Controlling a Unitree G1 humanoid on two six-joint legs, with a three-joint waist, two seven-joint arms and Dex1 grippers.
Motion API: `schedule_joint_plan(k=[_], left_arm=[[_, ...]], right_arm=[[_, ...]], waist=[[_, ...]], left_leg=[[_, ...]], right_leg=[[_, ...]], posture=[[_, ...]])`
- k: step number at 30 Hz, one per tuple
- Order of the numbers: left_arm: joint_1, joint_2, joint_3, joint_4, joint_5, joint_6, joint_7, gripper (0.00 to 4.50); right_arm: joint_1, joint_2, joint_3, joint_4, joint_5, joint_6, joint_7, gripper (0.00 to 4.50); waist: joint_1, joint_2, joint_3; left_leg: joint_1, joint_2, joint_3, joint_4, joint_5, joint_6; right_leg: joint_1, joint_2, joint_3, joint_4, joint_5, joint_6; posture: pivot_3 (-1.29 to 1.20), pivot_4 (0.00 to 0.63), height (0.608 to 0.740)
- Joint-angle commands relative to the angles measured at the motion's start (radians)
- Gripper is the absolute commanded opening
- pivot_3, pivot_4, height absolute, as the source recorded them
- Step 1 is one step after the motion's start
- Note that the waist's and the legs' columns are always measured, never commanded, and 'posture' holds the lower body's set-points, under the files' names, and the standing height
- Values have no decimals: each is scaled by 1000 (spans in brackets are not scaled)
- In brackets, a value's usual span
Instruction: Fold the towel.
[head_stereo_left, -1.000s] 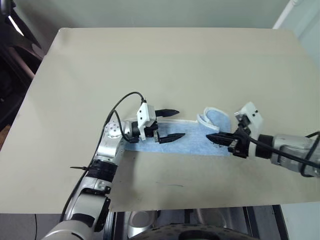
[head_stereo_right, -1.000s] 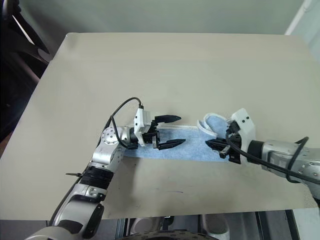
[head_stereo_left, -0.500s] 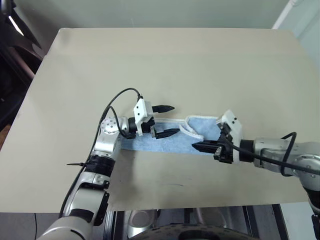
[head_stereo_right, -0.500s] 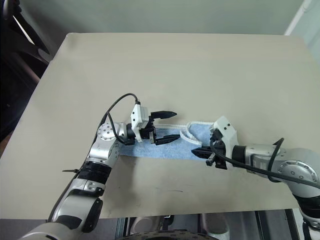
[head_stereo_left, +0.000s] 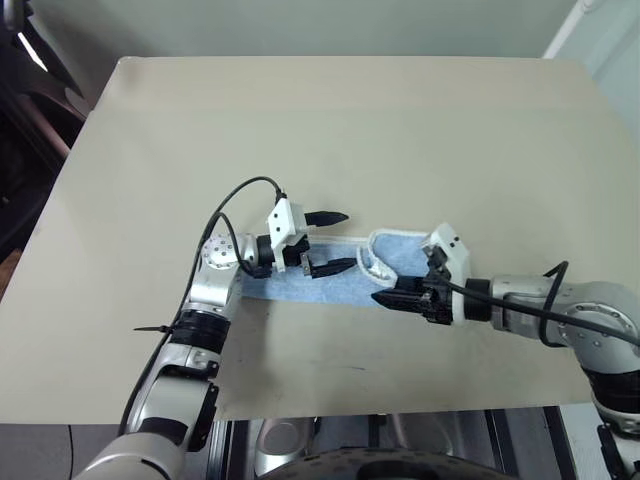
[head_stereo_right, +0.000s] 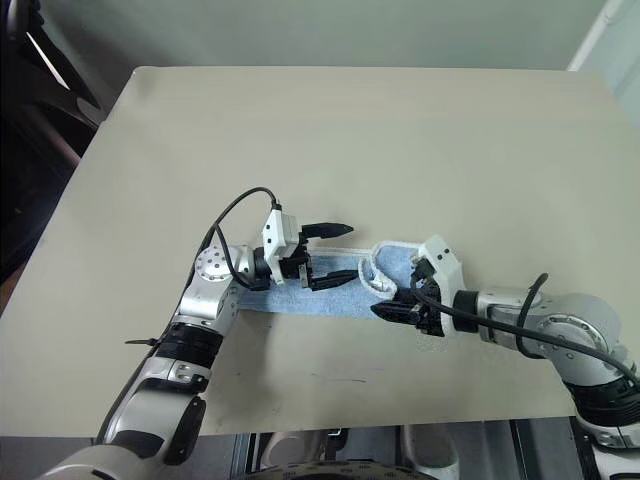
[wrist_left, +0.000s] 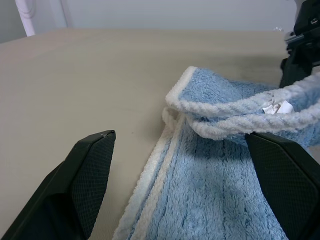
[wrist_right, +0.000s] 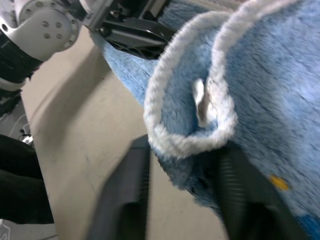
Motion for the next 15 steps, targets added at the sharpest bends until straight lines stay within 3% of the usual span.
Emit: schedule_joint_plan(k=[1,5,15], left_arm=[[-8,2,18,-12,-6,-10,8,4500],[-19,4,24,-6,-10,-7,7,4500],[-94,-29,79,39,-67,25,7,4500]], right_arm=[[-1,5,-40,-31,0,-9,26,3261],[17,4,-110,-53,63,-26,44,4466],[53,32,-272,-76,173,-115,-6,4466]], waist=[[0,0,0],[1,0,0],[2,0,0]], left_leg=[[0,0,0,0,0,0],[0,0,0,0,0,0],[0,0,0,0,1,-1]], right_leg=[[0,0,0,0,0,0],[0,0,0,0,0,-1],[0,0,0,0,-1,-5]], posture=[[0,150,733],[0,150,733],[0,150,733]])
